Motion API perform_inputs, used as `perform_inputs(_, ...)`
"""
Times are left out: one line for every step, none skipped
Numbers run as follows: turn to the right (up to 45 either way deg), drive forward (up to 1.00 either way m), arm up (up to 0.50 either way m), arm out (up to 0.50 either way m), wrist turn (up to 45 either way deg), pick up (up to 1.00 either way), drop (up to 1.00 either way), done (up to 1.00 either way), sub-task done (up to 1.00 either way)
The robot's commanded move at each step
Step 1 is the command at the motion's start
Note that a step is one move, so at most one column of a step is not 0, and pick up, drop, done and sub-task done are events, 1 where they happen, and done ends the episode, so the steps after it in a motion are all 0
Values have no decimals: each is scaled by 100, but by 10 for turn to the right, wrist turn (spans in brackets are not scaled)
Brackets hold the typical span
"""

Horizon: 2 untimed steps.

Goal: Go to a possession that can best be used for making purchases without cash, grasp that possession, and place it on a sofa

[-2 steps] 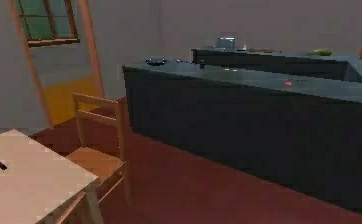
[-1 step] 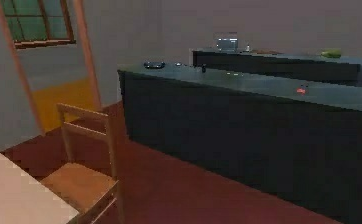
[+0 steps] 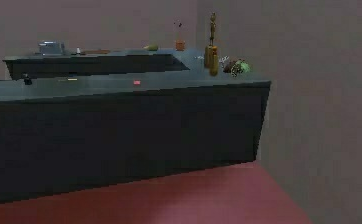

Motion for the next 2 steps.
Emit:
perform_inputs(450, 0, 0, 0, 0, 0, 0, 0, 0)
perform_inputs(300, 0, 0, 0, 0, 0, 0, 0, 0)
